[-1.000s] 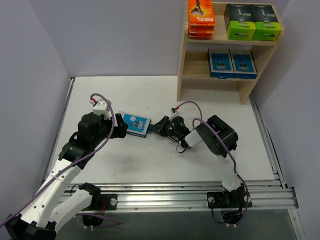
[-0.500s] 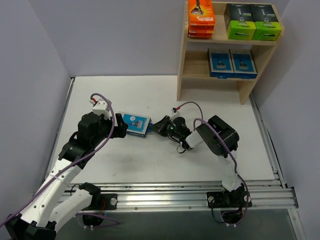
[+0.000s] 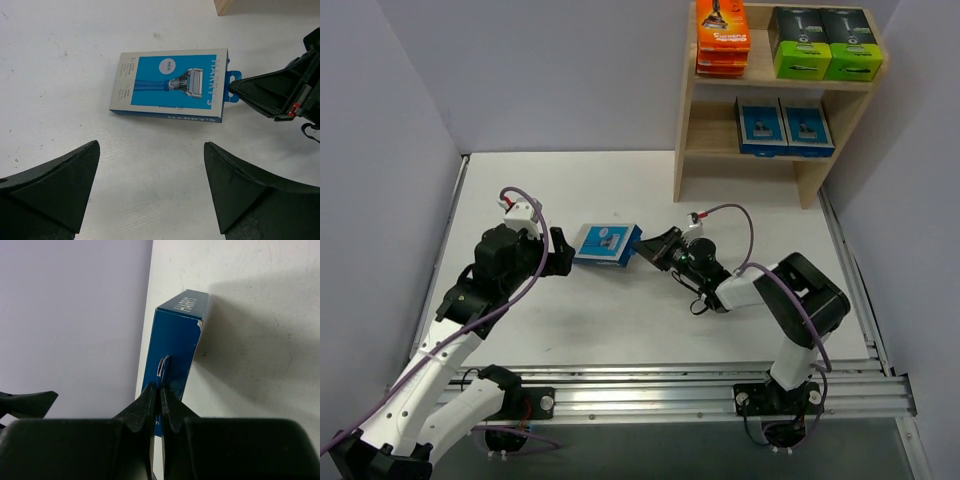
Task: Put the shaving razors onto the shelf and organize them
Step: Grab a shaving razor with the right arm, then place the shaving razor onto shelf
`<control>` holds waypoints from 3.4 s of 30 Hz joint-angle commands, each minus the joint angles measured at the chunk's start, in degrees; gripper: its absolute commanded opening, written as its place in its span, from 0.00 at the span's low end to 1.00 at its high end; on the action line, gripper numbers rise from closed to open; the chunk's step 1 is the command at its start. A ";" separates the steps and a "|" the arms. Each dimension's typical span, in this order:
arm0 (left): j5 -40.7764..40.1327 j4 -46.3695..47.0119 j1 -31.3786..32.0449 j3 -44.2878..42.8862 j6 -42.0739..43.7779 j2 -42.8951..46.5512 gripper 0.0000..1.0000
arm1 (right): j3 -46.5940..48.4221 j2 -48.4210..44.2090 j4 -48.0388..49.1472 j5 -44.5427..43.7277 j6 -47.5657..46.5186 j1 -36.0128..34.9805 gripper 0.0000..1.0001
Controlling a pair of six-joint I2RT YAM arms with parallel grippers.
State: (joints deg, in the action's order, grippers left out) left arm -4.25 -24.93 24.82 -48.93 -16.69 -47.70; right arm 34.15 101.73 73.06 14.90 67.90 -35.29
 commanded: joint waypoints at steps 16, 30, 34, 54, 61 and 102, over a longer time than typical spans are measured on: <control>-0.06 0.67 -0.12 -0.91 0.78 1.47 0.94 | -8.31 -36.68 -23.21 -17.34 -3.30 2.50 0.00; 1.35 0.93 -0.12 -0.73 0.34 1.12 0.94 | -1.99 -52.42 -40.00 -21.48 -5.49 8.65 0.00; 1.79 1.02 -0.12 -0.64 0.25 1.38 0.94 | 2.67 -52.78 -42.73 -22.45 -8.04 9.71 0.00; 1.61 1.11 -0.03 -0.47 0.16 1.56 0.94 | 26.31 -40.04 -44.67 -16.48 -11.91 18.14 0.00; 1.53 1.11 -0.03 -0.47 0.16 1.47 0.94 | 29.48 -36.96 -42.12 -13.51 -11.03 19.90 0.00; 1.88 1.28 0.67 -0.47 0.25 0.15 0.94 | 35.28 -20.70 -21.56 -2.15 -3.04 27.37 0.00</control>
State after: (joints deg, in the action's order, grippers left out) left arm -2.90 -24.97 25.12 -48.90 -16.32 -47.79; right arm 65.93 80.95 42.30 10.90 63.57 -8.75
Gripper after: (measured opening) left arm 0.940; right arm 0.010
